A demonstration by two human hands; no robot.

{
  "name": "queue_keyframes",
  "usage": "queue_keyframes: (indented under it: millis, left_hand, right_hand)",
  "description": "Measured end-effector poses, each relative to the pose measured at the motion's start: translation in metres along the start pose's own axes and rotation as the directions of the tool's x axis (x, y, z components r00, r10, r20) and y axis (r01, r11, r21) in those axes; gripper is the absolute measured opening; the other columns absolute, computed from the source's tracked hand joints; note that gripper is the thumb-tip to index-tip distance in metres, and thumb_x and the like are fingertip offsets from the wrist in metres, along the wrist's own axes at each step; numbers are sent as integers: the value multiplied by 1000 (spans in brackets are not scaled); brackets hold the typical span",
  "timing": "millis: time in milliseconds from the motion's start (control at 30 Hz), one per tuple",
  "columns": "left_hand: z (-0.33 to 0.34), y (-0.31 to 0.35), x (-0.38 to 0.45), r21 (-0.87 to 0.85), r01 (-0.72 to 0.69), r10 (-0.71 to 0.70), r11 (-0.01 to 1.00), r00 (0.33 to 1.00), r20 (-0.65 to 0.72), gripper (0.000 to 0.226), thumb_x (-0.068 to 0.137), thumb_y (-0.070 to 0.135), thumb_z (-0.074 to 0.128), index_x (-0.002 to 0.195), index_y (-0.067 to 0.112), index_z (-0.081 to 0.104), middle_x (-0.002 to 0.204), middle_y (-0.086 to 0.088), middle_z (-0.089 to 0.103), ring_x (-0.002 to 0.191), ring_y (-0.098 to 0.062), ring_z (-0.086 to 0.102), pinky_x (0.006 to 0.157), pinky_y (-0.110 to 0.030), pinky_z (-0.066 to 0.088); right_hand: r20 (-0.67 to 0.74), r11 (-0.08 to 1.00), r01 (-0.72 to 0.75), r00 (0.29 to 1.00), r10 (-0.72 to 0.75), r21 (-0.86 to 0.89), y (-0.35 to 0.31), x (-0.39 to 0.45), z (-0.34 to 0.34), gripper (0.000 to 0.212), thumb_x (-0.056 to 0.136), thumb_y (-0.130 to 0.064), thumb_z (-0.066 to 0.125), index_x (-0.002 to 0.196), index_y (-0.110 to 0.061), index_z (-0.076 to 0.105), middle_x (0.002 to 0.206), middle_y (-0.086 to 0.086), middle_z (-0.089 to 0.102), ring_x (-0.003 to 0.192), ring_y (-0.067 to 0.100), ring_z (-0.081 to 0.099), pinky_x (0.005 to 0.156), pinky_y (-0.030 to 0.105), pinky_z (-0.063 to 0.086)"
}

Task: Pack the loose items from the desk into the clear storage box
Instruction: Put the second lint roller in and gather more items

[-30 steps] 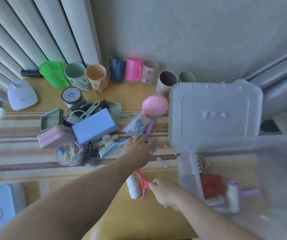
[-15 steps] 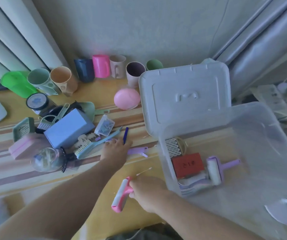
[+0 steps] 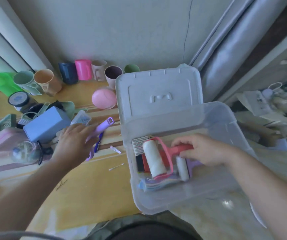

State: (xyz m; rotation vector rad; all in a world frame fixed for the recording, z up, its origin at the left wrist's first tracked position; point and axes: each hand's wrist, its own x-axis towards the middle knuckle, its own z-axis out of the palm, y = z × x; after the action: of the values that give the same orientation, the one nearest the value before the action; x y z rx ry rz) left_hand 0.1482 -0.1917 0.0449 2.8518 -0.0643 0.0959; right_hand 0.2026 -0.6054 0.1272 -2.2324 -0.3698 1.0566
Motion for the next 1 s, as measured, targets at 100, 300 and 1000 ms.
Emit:
queue_keyframes:
  millis: [100,300,1000]
  left_hand:
    - [-30,40,1,12,-22,24,1000,989,-145,23,85,36,60,102,21,68,79,7,55,84,-32,55,75,-43,37]
    - [-42,132,14,-33,-140,128,990,964,-234,35,89,35,65,119,19,70,96,2,69,96,-32,60,85,-46,43]
    - [69,228,5,39,-279,245,959,895,373,38,79,55,52,109,43,71,78,12,66,89,-23,62,88,-38,47]
  right_hand:
    - [-48,996,-77,996,75,-43,76,11,-2,26,81,-25,73,99,-44,71,95,-6,74,93,28,69,89,47,59]
    - [146,971,-23,988,59,-239,107,43,38,36,87,-15,71,82,-49,62,91,-10,63,84,18,64,73,35,56]
    - [-7,997,-58,998,58,-44,140,42,9,28,99,-26,57,121,-32,72,115,-7,75,105,15,70,99,33,53]
